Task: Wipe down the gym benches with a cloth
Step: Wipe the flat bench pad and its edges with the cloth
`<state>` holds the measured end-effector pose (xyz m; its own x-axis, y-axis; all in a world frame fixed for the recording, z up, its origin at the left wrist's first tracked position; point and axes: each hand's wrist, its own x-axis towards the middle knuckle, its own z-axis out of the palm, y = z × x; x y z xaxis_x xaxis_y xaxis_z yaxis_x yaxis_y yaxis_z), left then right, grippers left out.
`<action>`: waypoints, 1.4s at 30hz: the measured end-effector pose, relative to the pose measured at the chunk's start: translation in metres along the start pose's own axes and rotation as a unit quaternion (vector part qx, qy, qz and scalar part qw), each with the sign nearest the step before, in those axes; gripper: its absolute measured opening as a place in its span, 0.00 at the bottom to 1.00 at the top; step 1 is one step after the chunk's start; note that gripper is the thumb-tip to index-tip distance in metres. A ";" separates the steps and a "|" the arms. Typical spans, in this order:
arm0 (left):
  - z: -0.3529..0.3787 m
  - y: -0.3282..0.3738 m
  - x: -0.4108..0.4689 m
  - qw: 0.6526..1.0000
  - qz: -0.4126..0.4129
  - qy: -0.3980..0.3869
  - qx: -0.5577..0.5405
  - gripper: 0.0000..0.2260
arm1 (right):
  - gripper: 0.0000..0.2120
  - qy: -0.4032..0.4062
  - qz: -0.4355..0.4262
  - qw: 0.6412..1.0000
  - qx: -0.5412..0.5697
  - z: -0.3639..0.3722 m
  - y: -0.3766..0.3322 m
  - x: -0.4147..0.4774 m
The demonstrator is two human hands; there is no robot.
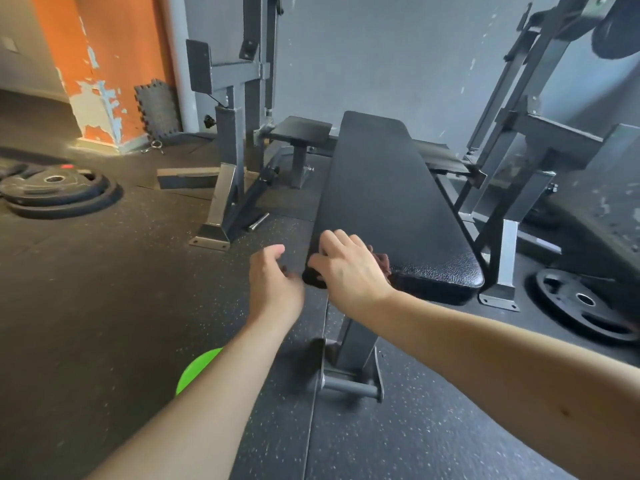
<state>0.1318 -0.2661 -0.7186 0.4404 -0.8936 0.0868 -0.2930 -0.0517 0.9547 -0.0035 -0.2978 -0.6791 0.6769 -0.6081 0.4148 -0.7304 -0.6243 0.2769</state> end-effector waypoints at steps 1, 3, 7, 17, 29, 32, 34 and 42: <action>0.000 0.000 -0.001 1.000 -0.010 -0.007 -0.004 0.21 | 0.13 -0.014 0.003 1.000 0.004 -0.001 0.004 -0.015; 0.000 0.001 -0.005 0.999 -0.035 -0.013 -0.021 0.19 | 0.15 -0.016 0.038 0.999 0.014 0.001 0.015 -0.041; -0.006 0.019 -0.011 0.991 -0.124 -0.010 -0.039 0.09 | 0.15 0.011 0.246 0.946 0.210 -0.029 0.021 -0.039; -0.092 0.166 -0.014 0.953 -0.224 -0.202 -0.016 0.23 | 0.09 -0.136 0.555 0.361 0.737 -0.175 0.008 0.048; -0.292 0.429 -0.003 0.938 -0.163 -0.267 0.150 0.13 | 0.18 -0.238 0.516 0.476 0.671 -0.461 0.019 0.176; -0.327 0.471 -0.001 0.939 -0.143 -0.276 0.144 0.12 | 0.15 -0.307 0.495 0.526 0.620 -0.518 0.025 0.202; -0.342 0.489 -0.001 0.944 -0.141 -0.273 0.118 0.12 | 0.12 -0.309 0.507 0.494 0.635 -0.543 0.023 0.211; -0.322 0.515 0.011 0.960 -0.127 -0.189 0.161 0.17 | 0.05 -0.231 0.529 0.555 0.600 -0.566 0.022 0.232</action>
<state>0.2588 -0.1591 -0.1342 0.2105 -0.9289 -0.3046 -0.4907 -0.3699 0.7889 0.0862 -0.1750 -0.0863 0.0803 -0.8334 -0.5468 -0.3427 0.4921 -0.8003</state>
